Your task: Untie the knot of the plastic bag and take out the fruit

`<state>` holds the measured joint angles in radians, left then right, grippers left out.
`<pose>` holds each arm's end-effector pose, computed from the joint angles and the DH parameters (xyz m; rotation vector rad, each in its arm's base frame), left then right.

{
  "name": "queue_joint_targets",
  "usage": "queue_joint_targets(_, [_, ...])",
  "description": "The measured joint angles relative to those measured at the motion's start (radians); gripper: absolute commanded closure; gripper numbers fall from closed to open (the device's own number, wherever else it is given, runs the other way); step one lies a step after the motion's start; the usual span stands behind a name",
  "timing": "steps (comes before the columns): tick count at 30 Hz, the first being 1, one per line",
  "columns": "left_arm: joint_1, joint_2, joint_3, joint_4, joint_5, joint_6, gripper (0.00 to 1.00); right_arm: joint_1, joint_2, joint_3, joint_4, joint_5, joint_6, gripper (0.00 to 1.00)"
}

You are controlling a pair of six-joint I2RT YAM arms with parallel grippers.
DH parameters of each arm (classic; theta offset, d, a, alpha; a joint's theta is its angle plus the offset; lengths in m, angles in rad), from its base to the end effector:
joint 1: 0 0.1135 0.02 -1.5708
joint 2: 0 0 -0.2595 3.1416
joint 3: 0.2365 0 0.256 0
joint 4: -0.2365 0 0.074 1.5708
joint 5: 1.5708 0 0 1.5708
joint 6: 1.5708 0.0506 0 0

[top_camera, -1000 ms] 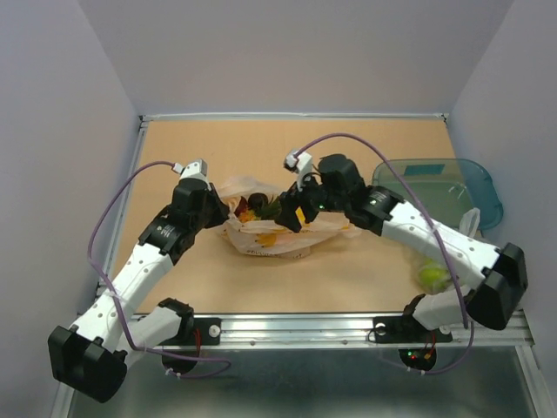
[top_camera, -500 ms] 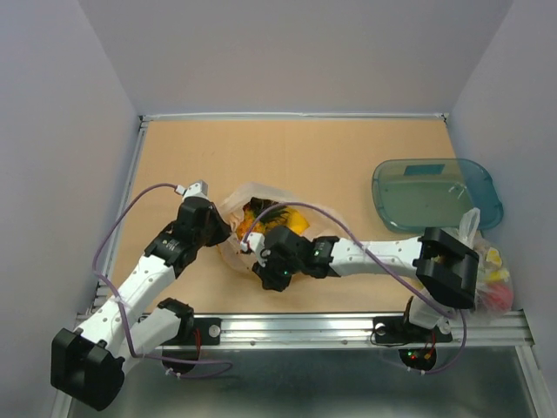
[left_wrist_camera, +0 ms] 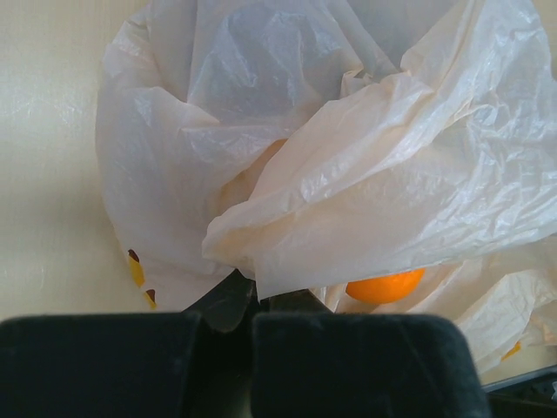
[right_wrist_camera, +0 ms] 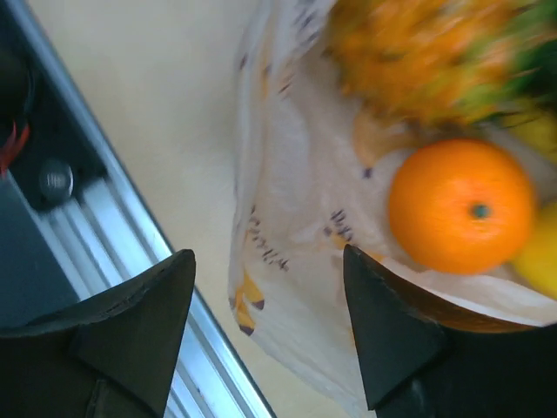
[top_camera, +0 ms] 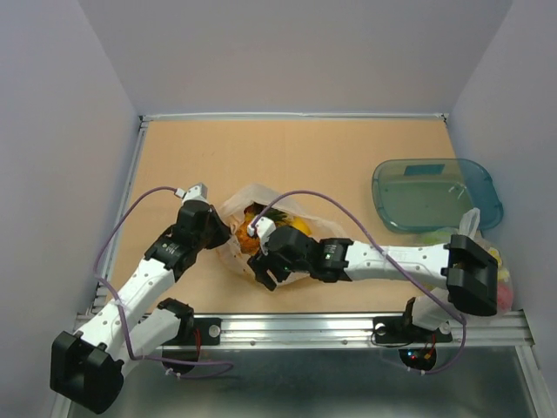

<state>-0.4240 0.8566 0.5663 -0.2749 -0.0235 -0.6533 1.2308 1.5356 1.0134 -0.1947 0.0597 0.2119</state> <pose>0.1927 -0.0857 0.2291 -0.2655 2.1812 -0.5977 0.1197 0.3293 0.2189 -1.1330 2.0945 0.6620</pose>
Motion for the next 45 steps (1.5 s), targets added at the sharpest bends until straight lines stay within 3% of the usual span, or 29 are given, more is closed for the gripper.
queue_joint_targets(6, [0.000,-0.018,0.005,-0.019,0.009,0.033,1.00,-0.047,-0.069,0.055,0.015,0.246,0.219,0.19])
queue_joint_targets(13, [0.000,-0.018,0.024,-0.032,0.056,0.061,1.00,-0.175,-0.029,0.058,0.023,0.431,0.541,0.21])
queue_joint_targets(23, [0.000,-0.015,0.046,-0.031,0.132,0.092,1.00,-0.224,0.128,0.056,0.129,0.484,0.825,0.17])
queue_joint_targets(33, [-0.002,0.002,0.054,-0.005,0.164,0.063,1.00,-0.325,0.283,0.094,0.231,0.405,0.856,0.20])
queue_joint_targets(40, [-0.010,0.021,0.049,0.027,0.150,0.000,1.00,-0.407,0.329,0.100,0.393,0.233,0.774,0.51])
queue_joint_targets(45, [-0.020,0.044,0.030,0.053,0.127,-0.055,1.00,-0.438,0.339,0.103,0.475,0.116,0.693,0.81])
